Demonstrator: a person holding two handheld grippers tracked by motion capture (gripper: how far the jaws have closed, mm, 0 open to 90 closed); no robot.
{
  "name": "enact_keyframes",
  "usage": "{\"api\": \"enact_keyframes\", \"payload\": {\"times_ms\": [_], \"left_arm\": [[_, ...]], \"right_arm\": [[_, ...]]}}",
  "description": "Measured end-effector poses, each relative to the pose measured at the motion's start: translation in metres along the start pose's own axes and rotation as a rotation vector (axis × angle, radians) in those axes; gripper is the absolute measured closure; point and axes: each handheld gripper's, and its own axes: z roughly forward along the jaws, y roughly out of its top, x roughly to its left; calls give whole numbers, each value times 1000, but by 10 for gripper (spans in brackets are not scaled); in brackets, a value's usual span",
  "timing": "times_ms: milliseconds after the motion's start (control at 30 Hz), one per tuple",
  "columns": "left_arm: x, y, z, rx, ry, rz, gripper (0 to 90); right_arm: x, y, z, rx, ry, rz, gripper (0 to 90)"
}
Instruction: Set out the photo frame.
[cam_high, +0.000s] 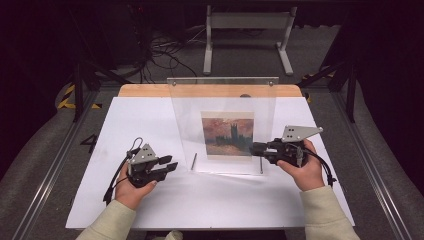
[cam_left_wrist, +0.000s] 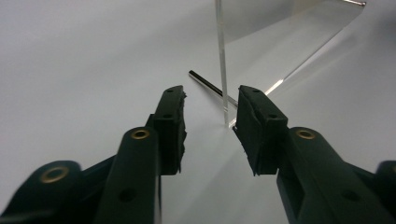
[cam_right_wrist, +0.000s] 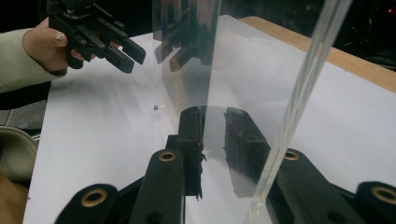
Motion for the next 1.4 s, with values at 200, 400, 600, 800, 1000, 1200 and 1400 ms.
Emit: {"api": "enact_keyframes", "payload": {"times_ms": [200, 400, 600, 800, 1000, 1200, 1400], "left_arm": [[2, 2, 12, -22, -1, 0, 552], [-1, 3, 17, -23, -9, 14, 533], [-1, 3, 13, -24, -8, 29, 532], [-4, 1, 6, -19, 3, 48, 532], [-9, 1, 3, -11, 1, 62, 532], [-8, -1, 4, -3, 0, 64, 533], [-8, -2, 4, -2, 1, 58, 533]], "right_arm": [[-12, -14, -1, 40, -83, -50, 637], [-11, -17, -2, 36, -126, -54, 622], [-1, -27, -10, 24, -228, 18, 519], [25, -51, -29, 13, -351, 103, 854], [40, -72, -23, 127, -271, 143, 900], [30, -86, 7, 290, -300, 88, 900], [25, -85, 9, 288, -322, 68, 900]]}}
